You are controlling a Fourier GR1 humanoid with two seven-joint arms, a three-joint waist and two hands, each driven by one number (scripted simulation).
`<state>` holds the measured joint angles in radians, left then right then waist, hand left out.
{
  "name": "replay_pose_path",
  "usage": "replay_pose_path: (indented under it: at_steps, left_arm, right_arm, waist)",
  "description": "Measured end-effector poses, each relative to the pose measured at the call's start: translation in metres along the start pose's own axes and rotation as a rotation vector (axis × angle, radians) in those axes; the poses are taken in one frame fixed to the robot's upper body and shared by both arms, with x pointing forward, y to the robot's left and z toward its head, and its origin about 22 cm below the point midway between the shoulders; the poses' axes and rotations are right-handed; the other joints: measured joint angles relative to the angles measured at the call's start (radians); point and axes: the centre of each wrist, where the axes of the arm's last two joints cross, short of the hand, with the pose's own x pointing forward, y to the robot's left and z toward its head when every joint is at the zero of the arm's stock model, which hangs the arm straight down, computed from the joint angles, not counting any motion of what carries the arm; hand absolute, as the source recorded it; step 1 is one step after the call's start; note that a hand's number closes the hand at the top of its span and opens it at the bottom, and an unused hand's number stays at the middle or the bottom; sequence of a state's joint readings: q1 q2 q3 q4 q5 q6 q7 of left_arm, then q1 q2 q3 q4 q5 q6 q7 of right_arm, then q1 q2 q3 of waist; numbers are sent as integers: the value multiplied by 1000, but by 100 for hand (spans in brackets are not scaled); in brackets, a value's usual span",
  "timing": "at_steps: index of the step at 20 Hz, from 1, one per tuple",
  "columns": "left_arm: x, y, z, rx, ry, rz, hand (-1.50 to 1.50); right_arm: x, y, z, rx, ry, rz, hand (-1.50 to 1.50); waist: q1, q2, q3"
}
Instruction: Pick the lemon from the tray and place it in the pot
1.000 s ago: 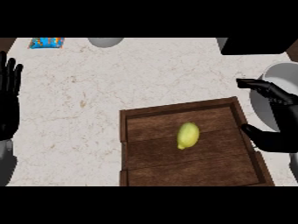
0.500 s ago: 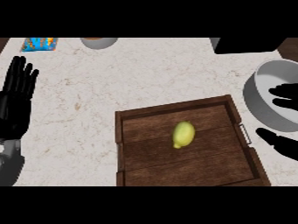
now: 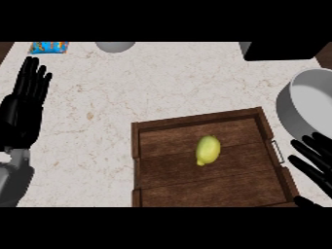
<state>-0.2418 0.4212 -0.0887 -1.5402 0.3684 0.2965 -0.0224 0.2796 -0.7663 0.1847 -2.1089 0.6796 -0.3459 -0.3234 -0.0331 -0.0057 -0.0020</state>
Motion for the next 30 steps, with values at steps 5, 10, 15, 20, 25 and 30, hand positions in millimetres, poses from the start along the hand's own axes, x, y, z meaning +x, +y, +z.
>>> replay_pose_path:
  at_steps: [5,10,15,20,25,30]
  left_arm:
    - [-2,-7,0,-13,1,0,0]
    - [-1,-13,-2,-23,-4,2,0]
    - [-1,-13,-4,-32,-2,4,0]
    - [-4,-10,-4,-33,-4,7,0]
    - [-6,-14,-3,-29,-3,10,0]
    - [-6,-4,-1,-35,-2,8,0]
  right_arm:
    - [34,1,-4,142,78,113,-150]
    - [71,17,-18,234,160,176,-150]
    - [98,44,-37,293,242,198,-150]
    - [99,71,-55,354,300,193,-150]
    - [95,92,-62,372,292,199,-150]
    - [95,116,-63,358,254,204,-150]
  waist:
    - [17,2,-1]
    - [32,5,-1]
    - [35,5,1]
    - [35,6,2]
    - [34,6,2]
    - [34,5,2]
